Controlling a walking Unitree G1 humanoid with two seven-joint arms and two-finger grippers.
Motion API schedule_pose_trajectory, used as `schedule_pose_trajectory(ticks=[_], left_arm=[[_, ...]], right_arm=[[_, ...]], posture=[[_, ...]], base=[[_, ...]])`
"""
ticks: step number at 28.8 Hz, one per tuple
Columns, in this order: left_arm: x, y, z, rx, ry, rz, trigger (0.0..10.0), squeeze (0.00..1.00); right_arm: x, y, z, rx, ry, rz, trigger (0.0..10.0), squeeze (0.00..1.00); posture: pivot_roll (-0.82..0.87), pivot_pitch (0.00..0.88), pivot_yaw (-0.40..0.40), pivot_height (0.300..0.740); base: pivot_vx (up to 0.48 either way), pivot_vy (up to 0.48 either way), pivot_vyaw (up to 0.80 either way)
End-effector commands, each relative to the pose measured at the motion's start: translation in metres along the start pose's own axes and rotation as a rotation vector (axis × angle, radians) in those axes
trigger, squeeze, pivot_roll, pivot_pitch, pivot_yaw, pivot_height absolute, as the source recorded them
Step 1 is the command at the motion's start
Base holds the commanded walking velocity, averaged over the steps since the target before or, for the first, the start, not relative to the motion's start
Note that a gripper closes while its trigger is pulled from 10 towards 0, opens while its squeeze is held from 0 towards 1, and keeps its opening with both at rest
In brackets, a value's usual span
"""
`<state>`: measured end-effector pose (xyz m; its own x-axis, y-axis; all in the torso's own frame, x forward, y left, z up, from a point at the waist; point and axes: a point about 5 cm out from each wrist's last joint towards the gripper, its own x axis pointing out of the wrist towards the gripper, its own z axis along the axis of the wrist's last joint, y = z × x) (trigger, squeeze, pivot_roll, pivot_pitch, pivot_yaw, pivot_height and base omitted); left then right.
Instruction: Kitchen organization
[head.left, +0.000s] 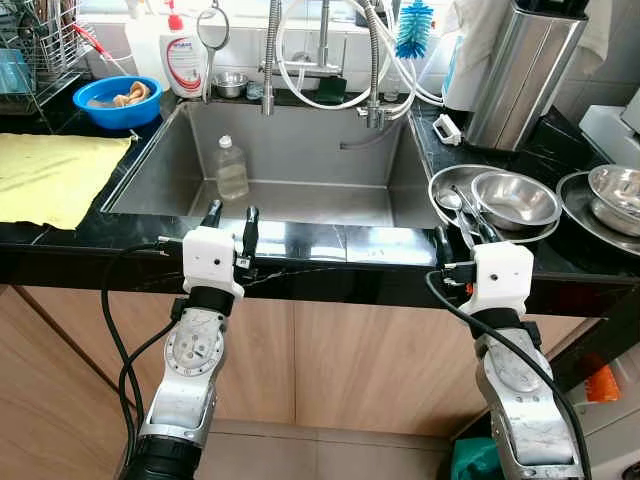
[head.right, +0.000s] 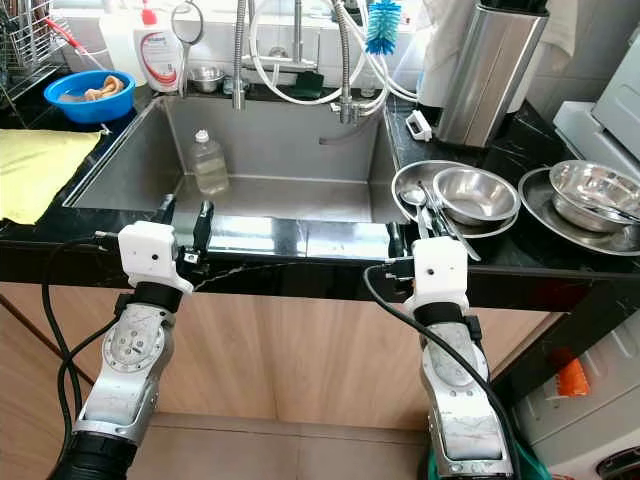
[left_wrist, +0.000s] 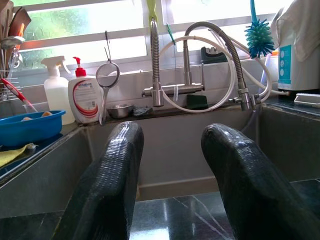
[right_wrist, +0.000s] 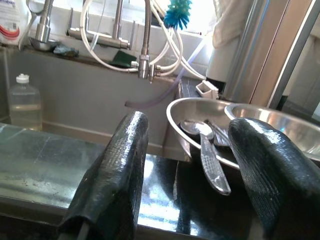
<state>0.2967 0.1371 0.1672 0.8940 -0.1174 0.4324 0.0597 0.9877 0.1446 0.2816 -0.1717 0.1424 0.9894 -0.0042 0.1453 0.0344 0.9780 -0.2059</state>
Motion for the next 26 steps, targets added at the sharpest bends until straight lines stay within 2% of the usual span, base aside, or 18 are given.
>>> schedule_pose_trajectory(ticks=[1,3,13,14,16,17,18,26], left_arm=[[0.0001,-0.0002,-0.0018,0.009,0.016,-0.006,10.0,0.0],[0.0006,-0.0002,-0.0021,0.011,0.018,-0.008,10.0,0.0],[0.0002,-0.0006,-0.0022,0.015,0.019,-0.012,10.0,0.0],[0.0003,-0.001,-0.0023,0.015,0.019,-0.014,10.0,0.0],[0.0004,-0.0013,-0.0023,0.015,0.019,-0.015,10.0,0.0],[0.0001,-0.0022,-0.0034,0.018,0.026,-0.021,10.0,0.0],[-0.0001,-0.0024,-0.0037,0.02,0.028,-0.023,10.0,0.0],[-0.0015,-0.0041,-0.0065,0.017,0.041,-0.041,10.0,0.0]], right_arm=[[0.0019,0.0023,-0.0041,0.0,0.031,0.001,10.0,0.0],[0.0037,0.0027,-0.0069,-0.025,0.057,-0.012,10.0,0.0],[0.0061,0.0049,-0.0061,-0.013,0.055,-0.02,10.0,0.0],[0.0067,0.0047,-0.0062,-0.014,0.058,-0.023,8.3,0.0],[0.0072,0.0046,-0.0063,-0.016,0.06,-0.026,8.3,0.0],[0.0074,0.0038,-0.0076,-0.023,0.065,-0.034,0.3,0.0],[0.0074,0.0036,-0.0079,-0.024,0.066,-0.036,0.0,0.0],[0.0084,0.0034,-0.0088,-0.019,0.074,-0.059,0.0,0.0]], posture=[[-0.15,0.0,-0.032,0.706],[-0.15,0.0,-0.029,0.706],[-0.15,0.0,-0.027,0.706],[-0.15,0.0,-0.027,0.706],[-0.15,0.0,-0.027,0.706],[-0.15,0.0,-0.024,0.706],[-0.15,0.0,-0.024,0.706],[-0.15,0.0,-0.02,0.706]], base=[[0.0,0.0,0.0],[0.0,0.0,0.0],[0.0,0.0,0.0],[0.0,0.0,0.0],[0.0,0.0,0.0],[0.0,0.0,0.0],[0.0,0.0,0.0],[0.0,0.0,0.0]])
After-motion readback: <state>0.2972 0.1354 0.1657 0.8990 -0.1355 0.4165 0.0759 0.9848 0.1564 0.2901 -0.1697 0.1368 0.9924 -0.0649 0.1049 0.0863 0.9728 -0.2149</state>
